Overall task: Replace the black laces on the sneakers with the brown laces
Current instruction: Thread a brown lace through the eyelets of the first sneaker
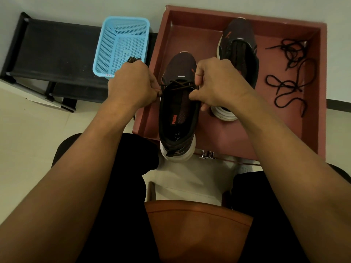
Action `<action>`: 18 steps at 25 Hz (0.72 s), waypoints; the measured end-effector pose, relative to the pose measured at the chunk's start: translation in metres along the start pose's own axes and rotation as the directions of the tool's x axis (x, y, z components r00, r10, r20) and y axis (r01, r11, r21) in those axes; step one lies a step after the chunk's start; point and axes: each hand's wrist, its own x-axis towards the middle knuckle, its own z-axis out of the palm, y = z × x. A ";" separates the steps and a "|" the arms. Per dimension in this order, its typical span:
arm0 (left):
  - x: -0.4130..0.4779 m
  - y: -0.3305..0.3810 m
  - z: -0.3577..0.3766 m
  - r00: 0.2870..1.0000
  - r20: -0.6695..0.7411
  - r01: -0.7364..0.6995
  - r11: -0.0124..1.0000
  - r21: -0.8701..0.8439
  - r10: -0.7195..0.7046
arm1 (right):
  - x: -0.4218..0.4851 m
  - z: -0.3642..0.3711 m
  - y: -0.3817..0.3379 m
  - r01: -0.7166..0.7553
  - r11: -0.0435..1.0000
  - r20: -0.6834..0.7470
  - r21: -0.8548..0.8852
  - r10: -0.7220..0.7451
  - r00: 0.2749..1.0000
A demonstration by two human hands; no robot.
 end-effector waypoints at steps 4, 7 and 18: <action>-0.001 0.002 -0.005 0.998 0.059 -0.013 0.999 -0.048 0.016 | 0.002 0.002 0.002 0.006 1.000 -0.028 -0.005 -0.006 1.000; -0.004 -0.001 -0.014 0.988 0.140 -0.048 0.990 -0.133 0.067 | 0.003 0.002 0.002 0.001 1.000 -0.039 -0.019 -0.002 0.999; 0.005 -0.009 -0.016 0.988 0.142 -0.051 0.991 -0.121 0.068 | 0.004 0.001 0.002 0.100 0.994 -0.105 -0.036 -0.103 0.989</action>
